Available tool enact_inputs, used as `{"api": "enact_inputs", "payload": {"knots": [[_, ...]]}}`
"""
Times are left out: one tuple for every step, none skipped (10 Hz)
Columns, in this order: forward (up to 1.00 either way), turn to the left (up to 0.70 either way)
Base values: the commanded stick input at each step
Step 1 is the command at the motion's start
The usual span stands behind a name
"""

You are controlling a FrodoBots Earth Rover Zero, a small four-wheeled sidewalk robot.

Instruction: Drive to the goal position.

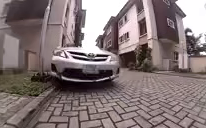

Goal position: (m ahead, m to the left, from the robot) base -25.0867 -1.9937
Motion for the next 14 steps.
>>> {"api": "enact_inputs", "payload": {"knots": [[0.00,0.00],[0.00,0.00],[0.00,0.00],[0.00,0.00],[-0.50,0.00],[-0.50,0.00],[-0.50,0.00],[-0.50,0.00],[-0.50,0.00],[-0.50,0.00],[-0.50,0.00],[-0.26,0.00],[-0.24,0.00],[-0.13,0.00]]}}
